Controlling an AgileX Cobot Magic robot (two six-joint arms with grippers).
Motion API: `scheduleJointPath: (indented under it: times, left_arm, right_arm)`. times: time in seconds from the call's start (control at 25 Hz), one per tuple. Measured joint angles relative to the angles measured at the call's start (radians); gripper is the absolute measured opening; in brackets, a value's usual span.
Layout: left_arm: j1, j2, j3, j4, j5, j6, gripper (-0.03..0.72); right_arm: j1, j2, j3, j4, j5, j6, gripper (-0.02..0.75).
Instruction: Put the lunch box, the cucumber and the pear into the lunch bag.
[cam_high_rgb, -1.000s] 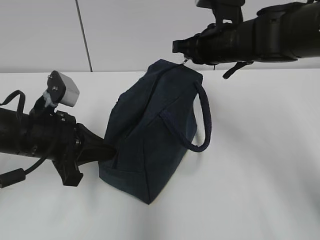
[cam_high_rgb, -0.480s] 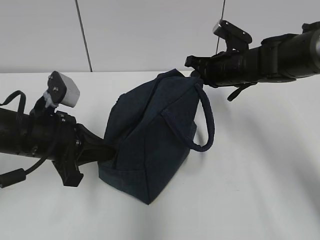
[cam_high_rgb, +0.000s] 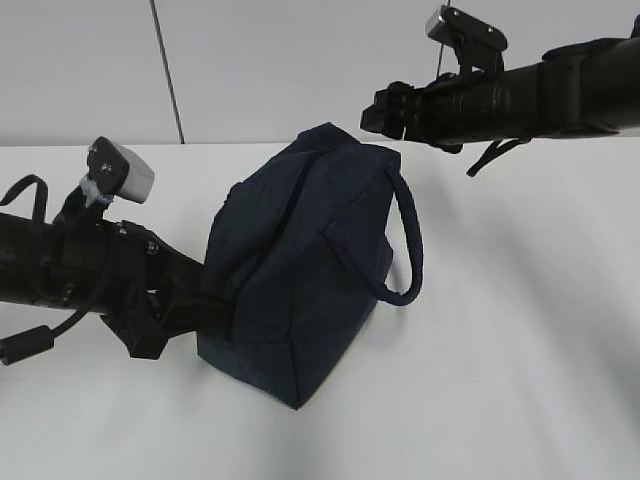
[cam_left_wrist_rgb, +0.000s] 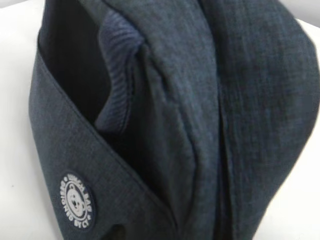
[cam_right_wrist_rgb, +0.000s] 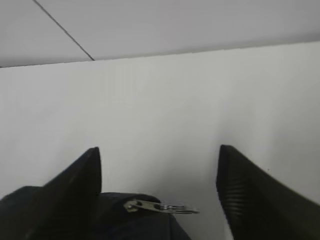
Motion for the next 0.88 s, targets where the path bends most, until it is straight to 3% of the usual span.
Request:
scheduleJointPath:
  times: [0.16,0.28,0.4,0.56,0.64,0.76,0.88]
  left_arm:
    - [0.0,-0.075,0.0,0.066,-0.015,-0.084,0.436]
    - [0.0,-0.162,0.001,0.235,-0.098,-0.314,0.44]
    - [0.0,-0.249,0.008,0.444,-0.16,-0.599,0.44]
    - [0.0,-0.371,0.01,0.723,-0.153,-1.006,0.412]
    - [0.0,-0.433,0.012,0.854,-0.118,-1.166,0.393]
    - [0.0,-0.548,0.015,0.988,-0.039,-1.361,0.38]
    - [0.0,-0.683,0.017,1.096,0.009,-1.554,0.375]
  right_arm:
    - [-0.002,-0.089,0.0,-0.139,0.008,-0.001,0.559]
    - [-0.002,-0.169,0.002,-0.333,0.036,0.119,0.541]
    - [-0.002,-0.251,0.018,-0.612,0.104,0.365,0.536]
    - [-0.002,-0.323,0.022,-1.109,0.293,0.835,0.536]
    - [-0.002,-0.352,0.038,-1.304,0.382,0.999,0.526]
    - [-0.002,-0.433,0.111,-1.396,0.414,1.105,0.504]
    - [-0.002,-0.564,0.219,-1.41,0.417,1.156,0.491]
